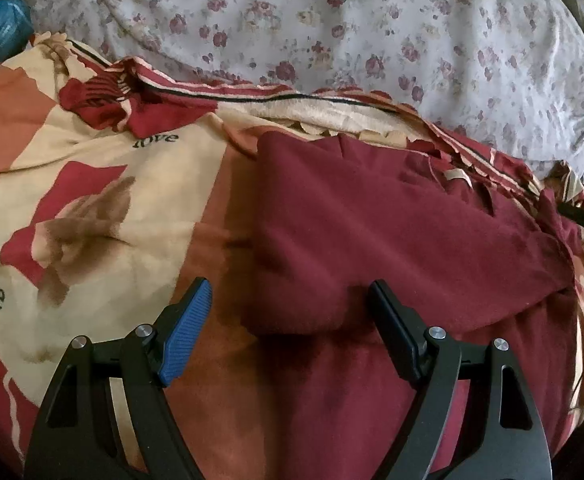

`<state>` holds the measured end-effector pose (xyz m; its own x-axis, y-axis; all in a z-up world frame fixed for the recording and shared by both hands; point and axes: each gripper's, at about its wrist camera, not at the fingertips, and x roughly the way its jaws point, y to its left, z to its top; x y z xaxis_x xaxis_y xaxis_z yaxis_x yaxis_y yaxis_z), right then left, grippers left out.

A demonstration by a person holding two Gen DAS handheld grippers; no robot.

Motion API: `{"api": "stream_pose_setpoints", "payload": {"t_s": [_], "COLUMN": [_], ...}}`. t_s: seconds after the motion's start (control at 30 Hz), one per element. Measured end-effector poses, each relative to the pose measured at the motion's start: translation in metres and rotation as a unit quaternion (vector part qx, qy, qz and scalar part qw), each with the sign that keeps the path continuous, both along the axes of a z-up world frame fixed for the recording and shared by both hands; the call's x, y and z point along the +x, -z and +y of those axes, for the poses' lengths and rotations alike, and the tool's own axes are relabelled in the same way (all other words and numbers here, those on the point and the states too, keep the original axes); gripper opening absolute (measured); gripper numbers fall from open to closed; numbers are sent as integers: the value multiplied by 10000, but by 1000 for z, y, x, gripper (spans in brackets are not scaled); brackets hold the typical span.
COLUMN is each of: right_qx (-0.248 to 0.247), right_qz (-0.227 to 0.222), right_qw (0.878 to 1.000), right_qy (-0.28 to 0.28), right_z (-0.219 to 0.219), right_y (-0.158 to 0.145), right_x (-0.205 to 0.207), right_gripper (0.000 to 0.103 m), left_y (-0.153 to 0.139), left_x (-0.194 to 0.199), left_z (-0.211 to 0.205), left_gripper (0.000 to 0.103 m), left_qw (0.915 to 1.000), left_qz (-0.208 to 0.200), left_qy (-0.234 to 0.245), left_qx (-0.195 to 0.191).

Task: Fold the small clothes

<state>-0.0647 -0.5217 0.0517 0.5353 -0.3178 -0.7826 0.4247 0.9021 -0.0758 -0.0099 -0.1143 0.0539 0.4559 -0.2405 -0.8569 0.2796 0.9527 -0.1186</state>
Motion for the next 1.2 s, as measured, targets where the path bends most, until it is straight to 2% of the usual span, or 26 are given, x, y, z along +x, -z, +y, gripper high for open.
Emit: {"api": "stream_pose_setpoints", "payload": {"t_s": [0.03,0.07,0.1,0.13,0.17,0.23,0.33,0.4,0.47,0.53,0.57,0.6,0.63,0.67,0.73,0.83,0.93,0.97,1.03,1.2], "right_qx": [-141,-145,13,578,882,1057,1289,1025,765,743,738,723,562,463,252,76,-77,-108,-135,111], "right_qz": [385,554,661,535,344,-30,-1152,-1474,-1281,-793,-418,-268,-101,-126,-453,-762,-615,-401,-2,752], "right_qw": [9991,9982,9975,9964,9949,9942,9849,9837,9877,9910,9916,9912,9895,9884,9840,9853,9953,9979,9989,9922], "right_qy": [83,184,261,326,341,197,-92,111,472,779,975,1074,1331,1440,1706,1527,751,503,453,985], "right_z": [-4,-10,-18,-30,-35,-33,-28,-33,-43,-54,-60,-62,-67,-70,-74,-67,-49,-45,-47,-93], "right_y": [17,27,36,41,38,17,-44,-64,-64,-49,-36,-31,-26,-28,-43,-65,-66,-57,-33,30], "right_x": [20,29,35,35,31,16,-48,-98,-137,-167,-185,-194,-208,-217,-234,-226,-183,-159,-122,-65], "right_gripper": [71,41,25,11,10,9,9,9,9,9,13,19,35,48,52,52,53,53,53,52], "left_y": [1,1,1,0,-1,-1,-1,-2,-4,-5,-6,-6,-7,-7,-6,-4,-3,-3,-3,-1], "left_x": [1,3,4,4,4,4,4,1,-1,-3,-4,-5,-6,-6,-8,-7,-6,-6,-5,3], "left_z": [0,-1,0,0,0,2,2,1,2,4,5,6,6,7,7,8,8,7,7,6], "left_gripper": [81,81,81,81,81,81,81,81,81,81,81,81,81,81,81,81,81,81,81,81], "left_qw": [10000,10000,10000,10000,10000,10000,10000,10000,10000,10000,10000,9999,9999,9999,9999,9999,9998,9998,9999,10000], "left_qz": [13,18,15,-4,-25,-24,28,12,7,14,17,20,18,12,-17,25,49,47,34,19], "left_qy": [5,8,12,13,8,-8,-14,0,5,-6,-18,-34,-42,-51,-70,-89,-112,-107,-77,-74], "left_qx": [15,31,34,37,34,11,-2,-3,-12,-63,-93,-122,-135,-140,-119,-117,-140,-136,-102,-18]}}
